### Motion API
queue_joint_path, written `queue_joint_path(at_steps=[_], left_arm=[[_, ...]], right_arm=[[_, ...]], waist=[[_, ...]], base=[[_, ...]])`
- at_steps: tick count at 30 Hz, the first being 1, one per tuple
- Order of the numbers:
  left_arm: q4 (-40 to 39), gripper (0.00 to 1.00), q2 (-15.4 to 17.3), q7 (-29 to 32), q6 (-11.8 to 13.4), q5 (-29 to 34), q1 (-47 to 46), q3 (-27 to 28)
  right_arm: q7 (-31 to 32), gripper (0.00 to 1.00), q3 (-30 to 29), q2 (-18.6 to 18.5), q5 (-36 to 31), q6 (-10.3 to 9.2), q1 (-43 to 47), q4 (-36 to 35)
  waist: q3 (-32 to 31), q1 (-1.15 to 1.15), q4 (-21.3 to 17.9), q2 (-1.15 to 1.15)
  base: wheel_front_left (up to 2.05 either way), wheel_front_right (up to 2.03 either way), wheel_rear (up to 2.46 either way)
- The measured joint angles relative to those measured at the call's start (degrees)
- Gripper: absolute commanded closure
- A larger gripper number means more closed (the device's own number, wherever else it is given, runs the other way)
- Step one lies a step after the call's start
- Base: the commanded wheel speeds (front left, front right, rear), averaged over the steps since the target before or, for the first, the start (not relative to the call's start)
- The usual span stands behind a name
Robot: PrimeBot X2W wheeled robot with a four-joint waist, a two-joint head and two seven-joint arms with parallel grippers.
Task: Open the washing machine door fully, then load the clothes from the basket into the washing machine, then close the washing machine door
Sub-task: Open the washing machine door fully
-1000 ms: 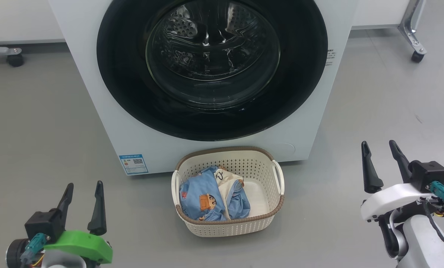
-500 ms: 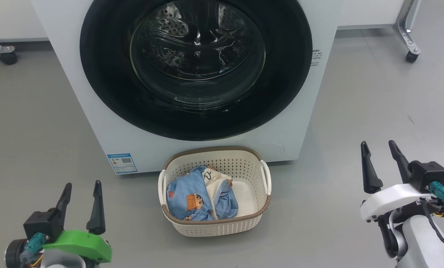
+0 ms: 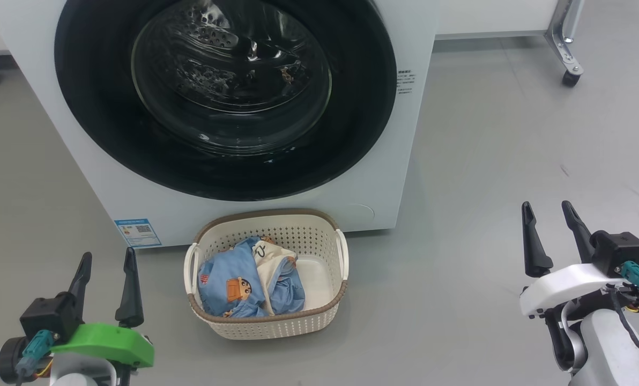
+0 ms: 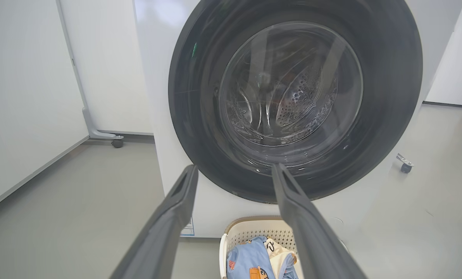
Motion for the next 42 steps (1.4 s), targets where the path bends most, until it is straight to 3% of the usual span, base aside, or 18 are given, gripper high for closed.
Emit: queue_joint_path(at_steps=[20, 42], left_arm=[[-1.1, 0.0, -0.87, -0.01, -0.05, 0.53, -0.06, 0.42], [-2.15, 0.0, -0.98, -0.01, -0.32, 0.78, -0.04, -0.66]], right_arm=[[0.0, 0.0, -1.09, 0.46, -0.94, 0.49, 0.0, -0.13], [0.0, 0.0, -2.14, 1.35, -1.1, 1.46, 0.0, 0.03]], waist=[[0.61, 0.0, 0.16, 0.0], [0.56, 0.0, 0.17, 0.0]], base=[[0.59, 0.59, -1.17], [0.1, 0.1, -0.21]])
